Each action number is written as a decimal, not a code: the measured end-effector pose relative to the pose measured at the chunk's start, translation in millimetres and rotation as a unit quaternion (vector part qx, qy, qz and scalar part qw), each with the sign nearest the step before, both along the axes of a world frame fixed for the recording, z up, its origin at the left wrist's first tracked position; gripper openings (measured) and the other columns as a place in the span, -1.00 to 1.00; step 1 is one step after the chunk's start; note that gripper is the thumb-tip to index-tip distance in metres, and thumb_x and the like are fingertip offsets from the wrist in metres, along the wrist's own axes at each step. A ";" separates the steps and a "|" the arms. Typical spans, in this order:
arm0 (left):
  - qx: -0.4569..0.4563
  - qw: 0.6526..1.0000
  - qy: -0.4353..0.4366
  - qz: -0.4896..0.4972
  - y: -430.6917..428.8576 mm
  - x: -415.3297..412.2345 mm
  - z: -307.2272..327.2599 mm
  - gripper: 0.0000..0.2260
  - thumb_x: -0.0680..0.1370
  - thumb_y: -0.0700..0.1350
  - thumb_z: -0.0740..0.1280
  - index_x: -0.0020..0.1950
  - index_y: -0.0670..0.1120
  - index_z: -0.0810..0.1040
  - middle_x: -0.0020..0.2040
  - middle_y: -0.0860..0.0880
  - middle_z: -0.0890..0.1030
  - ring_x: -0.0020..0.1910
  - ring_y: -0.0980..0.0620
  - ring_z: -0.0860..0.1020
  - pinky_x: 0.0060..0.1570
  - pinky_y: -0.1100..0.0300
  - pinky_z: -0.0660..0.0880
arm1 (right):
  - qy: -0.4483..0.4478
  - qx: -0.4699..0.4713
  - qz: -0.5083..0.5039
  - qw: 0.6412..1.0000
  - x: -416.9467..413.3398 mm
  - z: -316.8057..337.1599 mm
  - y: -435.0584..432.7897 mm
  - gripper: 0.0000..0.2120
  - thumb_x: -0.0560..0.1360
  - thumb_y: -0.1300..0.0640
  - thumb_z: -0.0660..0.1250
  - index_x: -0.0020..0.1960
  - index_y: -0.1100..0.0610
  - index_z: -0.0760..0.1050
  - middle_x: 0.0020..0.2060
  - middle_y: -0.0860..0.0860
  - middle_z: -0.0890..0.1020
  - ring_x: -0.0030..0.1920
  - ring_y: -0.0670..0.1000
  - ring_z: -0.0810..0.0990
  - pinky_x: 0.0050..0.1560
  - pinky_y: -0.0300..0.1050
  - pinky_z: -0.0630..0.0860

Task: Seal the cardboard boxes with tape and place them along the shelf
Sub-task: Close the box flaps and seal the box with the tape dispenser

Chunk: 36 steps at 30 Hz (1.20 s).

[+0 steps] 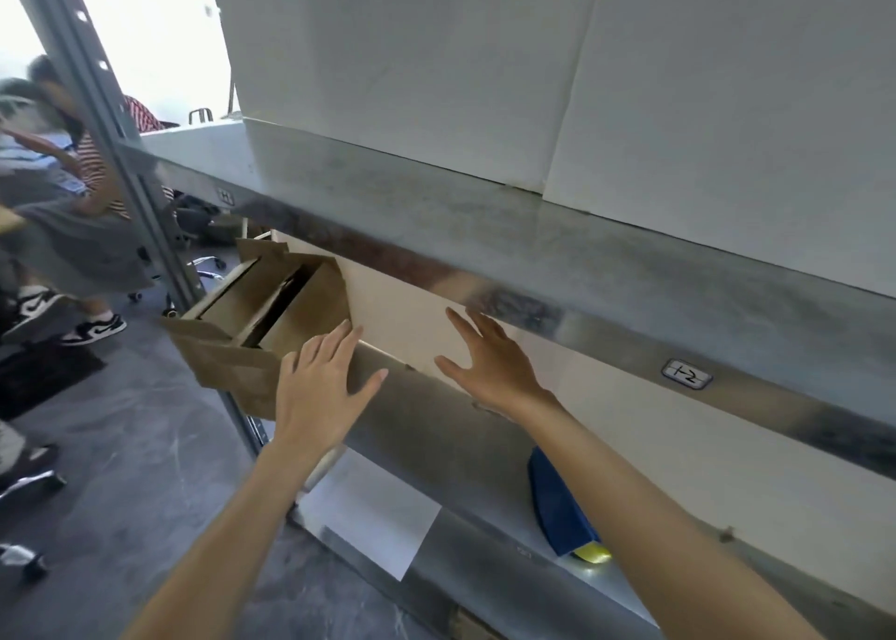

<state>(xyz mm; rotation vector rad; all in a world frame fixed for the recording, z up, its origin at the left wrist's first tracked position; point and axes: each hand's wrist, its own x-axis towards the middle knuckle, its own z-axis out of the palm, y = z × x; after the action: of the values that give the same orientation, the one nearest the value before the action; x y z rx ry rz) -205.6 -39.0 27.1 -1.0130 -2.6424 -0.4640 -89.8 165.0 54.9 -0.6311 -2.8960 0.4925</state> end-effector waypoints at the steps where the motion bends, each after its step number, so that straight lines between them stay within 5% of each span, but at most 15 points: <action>1: 0.001 1.000 0.003 0.000 -0.6 -5.7 -0.1 -0.37 0.57 0.37 0.04 0.49 0.03 0.39 0.49 0.00 0.41 0.42 -0.07 0.38 0.34 -0.08 0.30 | 0.003 0.002 0.000 1.000 -4.7 0.7 -0.6 -0.31 0.59 -0.22 0.18 0.60 -0.06 -0.02 0.57 0.06 0.13 0.54 0.12 0.14 0.43 0.03 0.23; 17: 0.004 0.994 0.007 -0.111 -52.5 -106.2 11.2 -0.36 0.54 0.34 0.05 0.46 -0.02 0.44 0.46 -0.01 0.45 0.39 -0.10 0.42 0.31 -0.07 0.32 | -0.010 -0.006 -0.092 0.996 -75.2 -27.3 -66.0 -0.34 0.58 -0.21 0.19 0.59 -0.12 0.00 0.59 -0.06 0.02 0.57 0.03 0.03 0.47 0.04 0.18; 21: -0.004 0.988 -0.012 -0.154 -77.0 -136.9 7.0 -0.44 0.56 0.30 0.23 0.42 -0.03 0.49 0.44 -0.01 0.46 0.39 -0.09 0.42 0.30 -0.07 0.32 | 0.029 0.004 -0.115 0.993 -94.7 -28.7 -100.3 -0.35 0.56 -0.21 0.19 0.58 -0.11 0.07 0.58 -0.05 0.11 0.55 0.02 0.09 0.44 0.05 0.24; 27: 0.037 0.978 -0.053 -0.201 -103.9 -166.5 -12.0 -0.60 0.46 0.09 0.49 0.22 -0.05 0.61 0.25 -0.02 0.60 0.25 -0.11 0.52 0.19 -0.04 0.37 | 0.050 0.006 -0.110 0.993 -110.0 -33.4 -133.4 -0.40 0.57 -0.20 0.20 0.56 -0.10 0.13 0.56 -0.05 0.14 0.54 0.00 0.12 0.44 0.05 0.23; 36: 0.184 0.946 -0.169 -0.209 -99.3 -179.5 -40.7 -0.79 0.43 -0.16 0.54 0.00 0.03 0.60 -0.07 0.15 0.63 0.03 0.04 0.54 0.14 0.14 0.25 | 0.040 0.011 -0.104 0.994 -113.9 -41.7 -138.0 -0.55 0.59 -0.14 0.23 0.44 -0.06 0.33 0.54 -0.07 0.17 0.52 -0.02 0.17 0.43 0.05 0.32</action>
<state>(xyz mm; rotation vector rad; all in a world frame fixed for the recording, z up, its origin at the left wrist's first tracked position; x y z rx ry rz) -385.0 -138.3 -13.5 -1.4684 -2.4536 -1.2745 -203.7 27.1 13.2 -0.8770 -2.7176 0.4460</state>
